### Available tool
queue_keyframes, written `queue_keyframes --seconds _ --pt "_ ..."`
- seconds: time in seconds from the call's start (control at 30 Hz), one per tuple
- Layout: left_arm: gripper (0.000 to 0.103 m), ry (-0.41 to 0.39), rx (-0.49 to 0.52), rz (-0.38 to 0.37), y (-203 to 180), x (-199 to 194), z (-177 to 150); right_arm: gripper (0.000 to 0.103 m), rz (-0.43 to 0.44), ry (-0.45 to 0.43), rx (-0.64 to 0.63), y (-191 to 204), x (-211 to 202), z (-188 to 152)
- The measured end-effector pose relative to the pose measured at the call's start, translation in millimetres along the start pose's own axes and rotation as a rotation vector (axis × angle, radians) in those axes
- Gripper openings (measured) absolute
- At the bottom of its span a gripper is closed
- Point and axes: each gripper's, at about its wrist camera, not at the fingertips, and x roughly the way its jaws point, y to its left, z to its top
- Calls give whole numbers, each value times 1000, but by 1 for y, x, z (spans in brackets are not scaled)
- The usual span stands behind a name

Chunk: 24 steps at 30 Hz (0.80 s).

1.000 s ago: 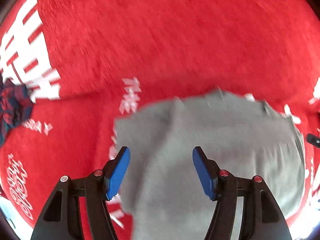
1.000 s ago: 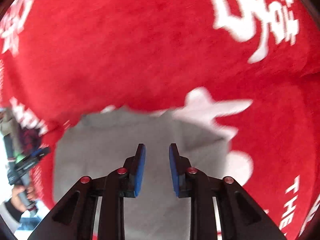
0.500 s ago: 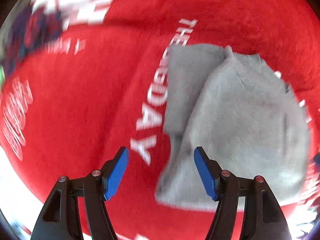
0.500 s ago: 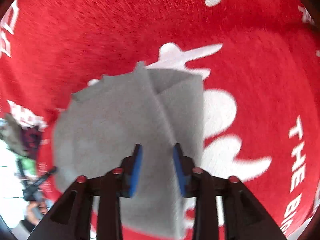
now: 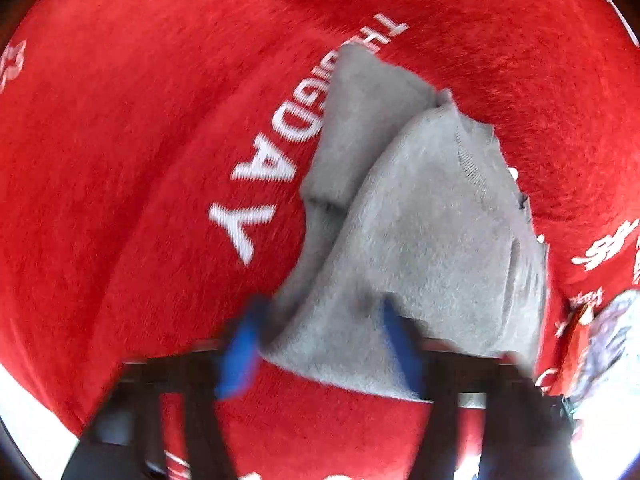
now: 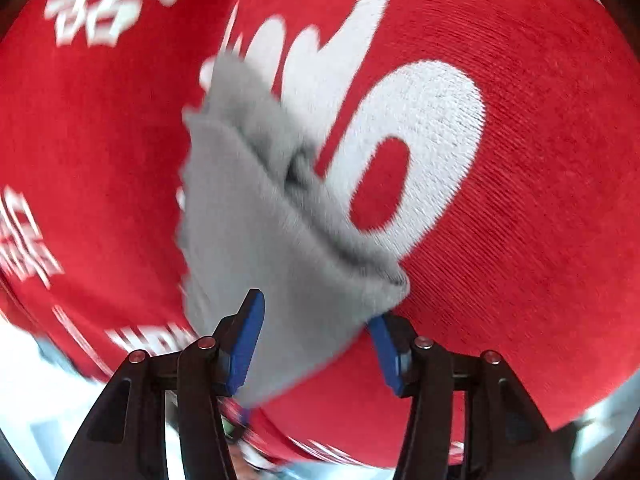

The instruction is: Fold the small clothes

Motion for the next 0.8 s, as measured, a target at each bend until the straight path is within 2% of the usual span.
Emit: queue_keyframes --seconds 0.03,0.2,0.27,0.33,0.37,0.43,0.5,0.6,0.63,0.77,0.8 --pt "15 3 35 5 -4 -1 2 12 -27 4 -49 10 2 -1" --pt "9 -55 239 14 -20 -35 -6 12 -144 -25 -336 58 -18 -4" --pt "9 -31 260 30 -14 -31 -13 12 -196 -22 -368 58 -18 2" --pt "9 8 248 64 1 -16 -19 12 -273 -2 -390 54 1 8" --pt "9 16 238 57 9 -10 -22 12 -305 10 -402 51 8 10" --pt "9 2 228 19 14 -12 -22 12 -319 4 -430 48 16 9" --pt "10 -4 261 41 11 -18 -23 12 -348 2 -452 54 14 6" --pt "10 -20 314 96 7 -29 -25 28 -451 2 -439 64 8 -7" --pt "10 -33 319 113 5 -35 -26 28 -460 4 -445 69 6 -15" --pt "10 -55 317 137 7 -49 -23 30 -379 61 -573 118 21 -64" --pt "10 -54 316 142 8 -50 -21 41 -363 77 -610 129 30 -72"
